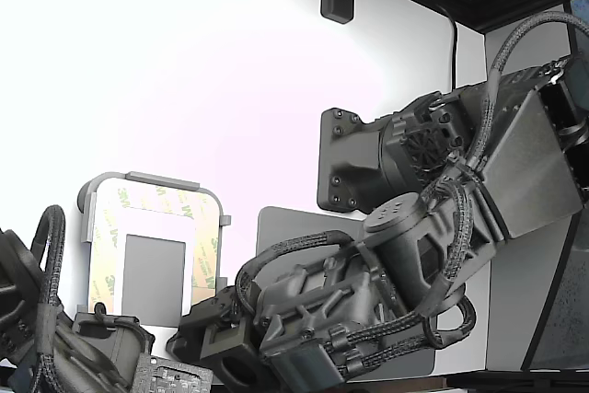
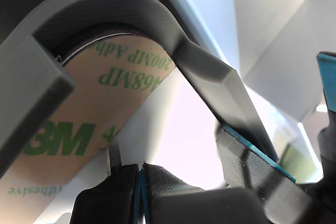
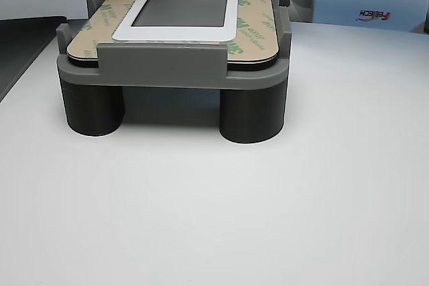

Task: Peel off protective film from adhesive tape.

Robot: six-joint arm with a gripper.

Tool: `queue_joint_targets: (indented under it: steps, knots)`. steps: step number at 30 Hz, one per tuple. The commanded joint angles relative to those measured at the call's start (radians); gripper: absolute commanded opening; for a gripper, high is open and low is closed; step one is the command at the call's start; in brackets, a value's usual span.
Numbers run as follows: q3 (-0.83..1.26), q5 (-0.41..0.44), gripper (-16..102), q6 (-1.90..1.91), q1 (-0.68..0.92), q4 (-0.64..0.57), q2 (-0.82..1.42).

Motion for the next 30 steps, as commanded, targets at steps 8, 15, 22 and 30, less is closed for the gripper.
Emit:
queue_joint_targets:
  steps: [8,15,22,30]
  knots:
    - [-0.035,0.002,-10,0.015,0.002,0.011,0.034]
    - [-0.044,0.002,-10,0.018,0.002,0.020,0.035]
    - [-0.046,-0.002,-10,0.021,0.002,0.018,0.035]
    - [-0.071,-0.008,-10,0.041,0.002,0.020,0.015]
